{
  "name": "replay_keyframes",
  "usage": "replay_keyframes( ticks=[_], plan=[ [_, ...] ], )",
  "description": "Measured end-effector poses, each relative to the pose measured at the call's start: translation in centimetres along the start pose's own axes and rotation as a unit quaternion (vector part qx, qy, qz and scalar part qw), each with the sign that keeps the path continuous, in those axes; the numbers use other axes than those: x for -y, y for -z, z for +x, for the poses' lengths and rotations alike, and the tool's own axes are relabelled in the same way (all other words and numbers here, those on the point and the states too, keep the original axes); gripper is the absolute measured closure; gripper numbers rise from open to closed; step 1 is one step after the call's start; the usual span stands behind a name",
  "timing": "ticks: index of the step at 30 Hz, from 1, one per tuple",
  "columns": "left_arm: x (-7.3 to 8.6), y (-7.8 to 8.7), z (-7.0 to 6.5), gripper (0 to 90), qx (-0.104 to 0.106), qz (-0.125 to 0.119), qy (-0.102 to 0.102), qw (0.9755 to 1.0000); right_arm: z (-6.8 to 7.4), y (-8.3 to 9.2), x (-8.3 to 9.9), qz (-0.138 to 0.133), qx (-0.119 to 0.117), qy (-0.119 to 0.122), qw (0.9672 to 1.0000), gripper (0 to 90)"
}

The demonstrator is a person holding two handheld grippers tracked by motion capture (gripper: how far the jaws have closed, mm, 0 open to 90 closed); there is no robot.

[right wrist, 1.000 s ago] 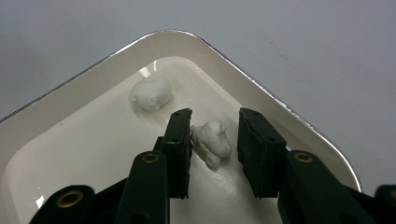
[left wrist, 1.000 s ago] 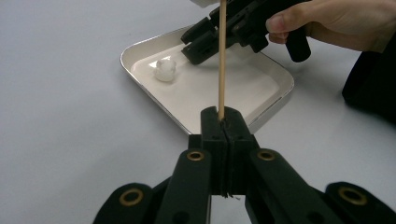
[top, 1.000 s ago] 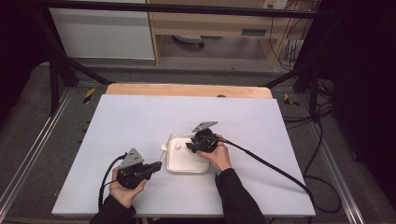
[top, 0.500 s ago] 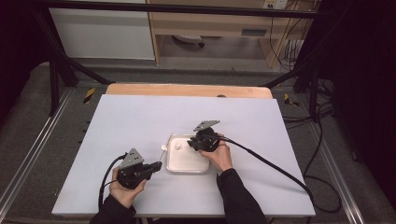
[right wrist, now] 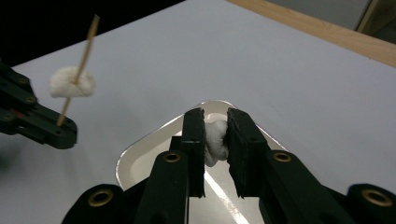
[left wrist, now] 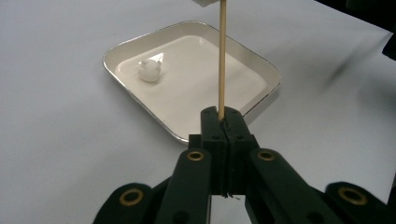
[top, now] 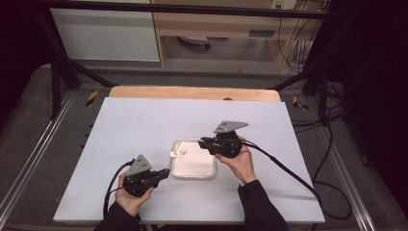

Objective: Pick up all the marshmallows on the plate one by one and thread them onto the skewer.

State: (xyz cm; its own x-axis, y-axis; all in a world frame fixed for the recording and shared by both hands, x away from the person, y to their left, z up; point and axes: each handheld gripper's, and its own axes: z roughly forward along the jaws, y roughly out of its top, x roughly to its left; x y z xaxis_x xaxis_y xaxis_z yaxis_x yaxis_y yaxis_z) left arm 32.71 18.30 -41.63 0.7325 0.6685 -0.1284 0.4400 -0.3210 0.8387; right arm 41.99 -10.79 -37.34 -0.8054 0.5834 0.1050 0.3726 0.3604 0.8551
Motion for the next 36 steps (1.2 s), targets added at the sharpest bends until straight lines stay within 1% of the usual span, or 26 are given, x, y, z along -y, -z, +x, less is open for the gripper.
replay_keyframes(
  ticks=[5,7,8,12,13,15,19,24,33,36],
  plan=[
    [-0.1,-0.2,-0.6,89.0,0.007,0.003,-0.009,0.9999,0.9,2.7,-0.4,-0.028,-0.014,0.004,0.9995,77.5],
    [-0.1,-0.3,-0.8,89.0,0.010,0.005,-0.014,0.9998,1.1,3.6,-0.5,-0.040,-0.018,0.005,0.9990,77.5],
    [-0.1,-0.4,-0.9,89.0,0.011,0.006,-0.015,0.9998,1.2,4.1,-0.7,-0.049,-0.024,0.003,0.9985,77.5],
    [-0.2,-0.6,-1.3,89.0,0.016,0.010,-0.022,0.9996,1.4,5.3,-1.2,-0.079,-0.039,-0.007,0.9961,77.7],
    [-0.2,-0.7,-1.4,89.0,0.016,0.011,-0.025,0.9995,1.4,5.5,-1.4,-0.082,-0.041,-0.007,0.9958,77.8],
    [-0.2,-0.8,-1.6,89.0,0.018,0.012,-0.027,0.9994,1.5,5.6,-1.6,-0.085,-0.042,-0.009,0.9955,77.9],
    [-0.2,-0.9,-1.9,89.0,0.022,0.013,-0.032,0.9992,1.7,5.5,-1.9,-0.089,-0.057,-0.010,0.9944,78.0],
    [-0.3,-1.0,-2.1,89.0,0.024,0.015,-0.040,0.9988,2.1,5.0,-2.3,-0.085,-0.066,-0.009,0.9942,78.0],
    [-0.3,-1.0,-2.3,89.0,0.027,0.014,-0.044,0.9986,2.5,3.9,-2.2,-0.083,-0.087,-0.017,0.9926,77.9],
    [-0.3,-1.0,-2.3,89.0,0.028,0.013,-0.045,0.9985,2.6,3.6,-2.1,-0.080,-0.088,-0.018,0.9928,77.9]
  ],
)
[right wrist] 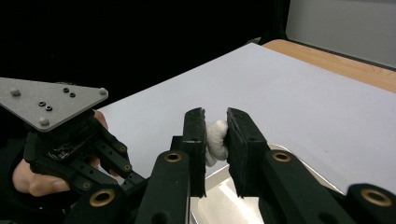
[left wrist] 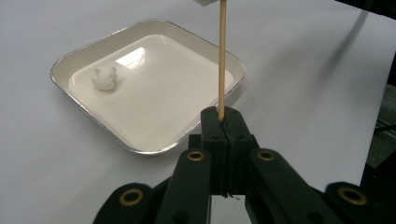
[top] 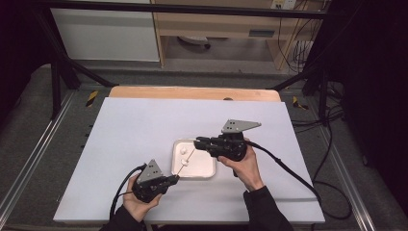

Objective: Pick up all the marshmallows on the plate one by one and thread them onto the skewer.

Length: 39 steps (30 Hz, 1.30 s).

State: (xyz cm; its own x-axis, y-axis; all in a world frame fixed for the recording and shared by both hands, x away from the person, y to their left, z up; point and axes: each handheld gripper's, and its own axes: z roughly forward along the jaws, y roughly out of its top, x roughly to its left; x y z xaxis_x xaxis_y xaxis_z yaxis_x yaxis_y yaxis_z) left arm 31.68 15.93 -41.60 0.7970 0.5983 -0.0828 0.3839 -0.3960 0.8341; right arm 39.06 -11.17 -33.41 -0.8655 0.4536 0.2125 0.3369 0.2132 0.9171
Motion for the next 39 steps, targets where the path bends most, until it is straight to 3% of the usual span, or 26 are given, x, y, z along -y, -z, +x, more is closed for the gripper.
replay_keyframes(
  ticks=[23,39],
  plan=[
    [0.2,0.1,0.1,89.1,-0.013,-0.006,-0.002,0.9999,0.4,-1.3,0.9,-0.010,-0.033,-0.027,0.9990,80.7],
    [0.3,0.2,-0.1,89.2,-0.020,-0.017,-0.009,0.9996,1.1,-1.8,1.5,-0.026,-0.050,-0.032,0.9979,81.5]
  ],
)
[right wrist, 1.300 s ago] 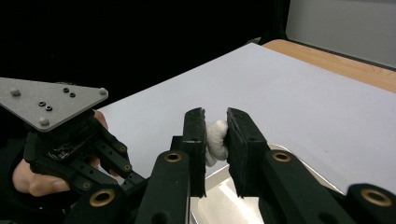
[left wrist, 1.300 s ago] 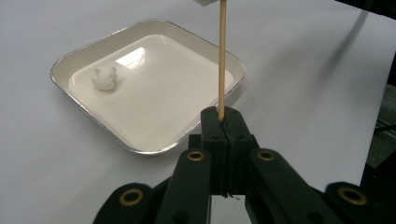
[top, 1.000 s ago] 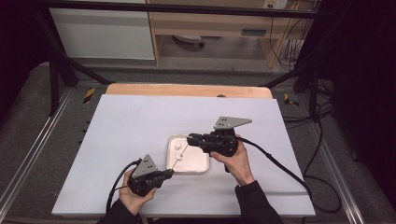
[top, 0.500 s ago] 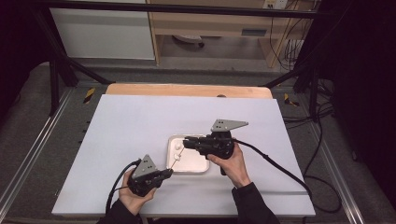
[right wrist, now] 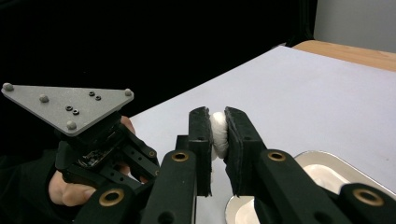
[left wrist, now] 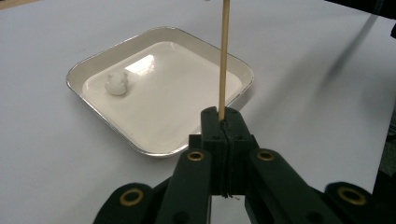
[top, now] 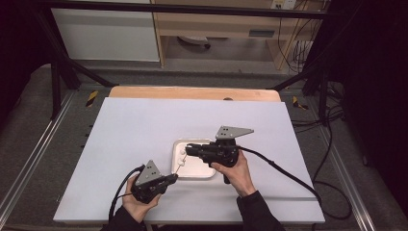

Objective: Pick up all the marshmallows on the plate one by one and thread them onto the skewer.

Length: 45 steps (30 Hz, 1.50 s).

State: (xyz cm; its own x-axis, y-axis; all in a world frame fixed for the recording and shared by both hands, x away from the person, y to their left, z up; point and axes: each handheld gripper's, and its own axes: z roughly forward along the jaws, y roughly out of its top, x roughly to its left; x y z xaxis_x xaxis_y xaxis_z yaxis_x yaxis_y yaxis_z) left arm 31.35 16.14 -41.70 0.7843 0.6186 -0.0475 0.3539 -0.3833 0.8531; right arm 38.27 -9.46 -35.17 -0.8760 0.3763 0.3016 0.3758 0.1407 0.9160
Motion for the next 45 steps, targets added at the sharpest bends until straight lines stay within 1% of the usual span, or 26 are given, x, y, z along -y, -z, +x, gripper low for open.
replay_keyframes(
  ticks=[5,10,15,17,19,22,26,30,33,36,45],
  plan=[
    [0.0,0.1,0.0,89.2,-0.001,-0.004,-0.001,1.0000,0.2,0.0,0.1,-0.007,-0.004,0.005,1.0000,81.7],
    [0.0,0.1,-0.1,89.2,0.000,-0.004,-0.004,1.0000,0.3,0.0,0.2,-0.005,-0.002,0.011,0.9999,81.9],
    [0.0,0.1,-0.1,89.2,-0.001,-0.004,-0.003,1.0000,0.4,-0.2,0.4,-0.012,-0.009,0.007,0.9999,82.1],
    [0.0,0.1,-0.1,89.2,-0.004,-0.005,-0.002,1.0000,0.4,-0.3,0.5,-0.010,-0.009,0.007,0.9999,82.1],
    [0.0,0.1,-0.2,89.2,-0.002,-0.005,-0.003,1.0000,0.4,-0.3,0.6,-0.010,-0.010,0.007,0.9999,82.1],
    [-0.1,0.2,-0.3,89.2,-0.002,-0.009,-0.005,0.9999,0.4,-0.2,0.6,-0.014,-0.010,0.008,0.9998,82.3],
    [-0.1,0.1,-0.2,89.2,-0.002,-0.010,-0.002,0.9999,0.5,-0.2,0.7,-0.016,-0.009,0.009,0.9998,82.4],
    [-0.1,0.1,-0.2,89.2,0.001,-0.011,-0.001,0.9999,0.4,-0.3,0.9,-0.023,-0.011,0.005,0.9997,82.5],
    [-0.1,0.1,-0.2,89.2,-0.002,-0.013,0.001,0.9999,0.4,-0.4,1.0,-0.026,-0.011,0.004,0.9996,82.6],
    [-0.1,0.3,-0.2,89.2,-0.005,-0.015,-0.002,0.9999,0.4,-0.4,1.1,-0.031,-0.013,0.002,0.9994,82.7],
    [-0.2,0.2,-0.3,89.2,-0.004,-0.015,-0.002,0.9999,0.4,-0.4,1.3,-0.033,-0.015,0.000,0.9993,82.7]
  ],
)
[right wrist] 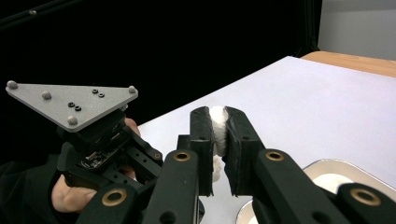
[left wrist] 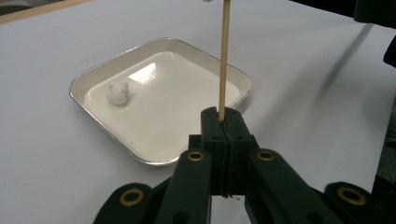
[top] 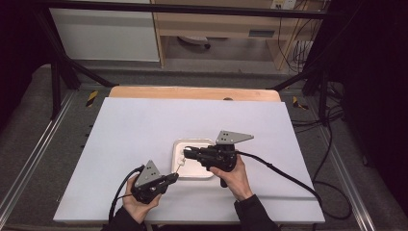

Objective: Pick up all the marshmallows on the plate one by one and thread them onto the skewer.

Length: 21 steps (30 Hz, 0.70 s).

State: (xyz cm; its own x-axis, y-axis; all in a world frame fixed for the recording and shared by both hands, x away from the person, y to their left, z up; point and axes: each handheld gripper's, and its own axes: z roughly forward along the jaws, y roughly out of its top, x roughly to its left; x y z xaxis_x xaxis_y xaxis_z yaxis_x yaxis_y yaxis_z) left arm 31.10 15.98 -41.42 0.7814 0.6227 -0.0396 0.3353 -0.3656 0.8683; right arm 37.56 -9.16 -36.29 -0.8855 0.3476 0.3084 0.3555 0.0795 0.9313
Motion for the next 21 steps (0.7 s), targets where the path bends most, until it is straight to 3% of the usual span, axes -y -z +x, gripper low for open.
replay_keyframes(
  ticks=[21],
  plan=[
    [-0.01,-0.15,0.01,89.3,-0.001,0.001,0.003,1.0000,0.03,-0.19,0.35,0.003,-0.001,-0.004,1.0000,82.8]
  ],
)
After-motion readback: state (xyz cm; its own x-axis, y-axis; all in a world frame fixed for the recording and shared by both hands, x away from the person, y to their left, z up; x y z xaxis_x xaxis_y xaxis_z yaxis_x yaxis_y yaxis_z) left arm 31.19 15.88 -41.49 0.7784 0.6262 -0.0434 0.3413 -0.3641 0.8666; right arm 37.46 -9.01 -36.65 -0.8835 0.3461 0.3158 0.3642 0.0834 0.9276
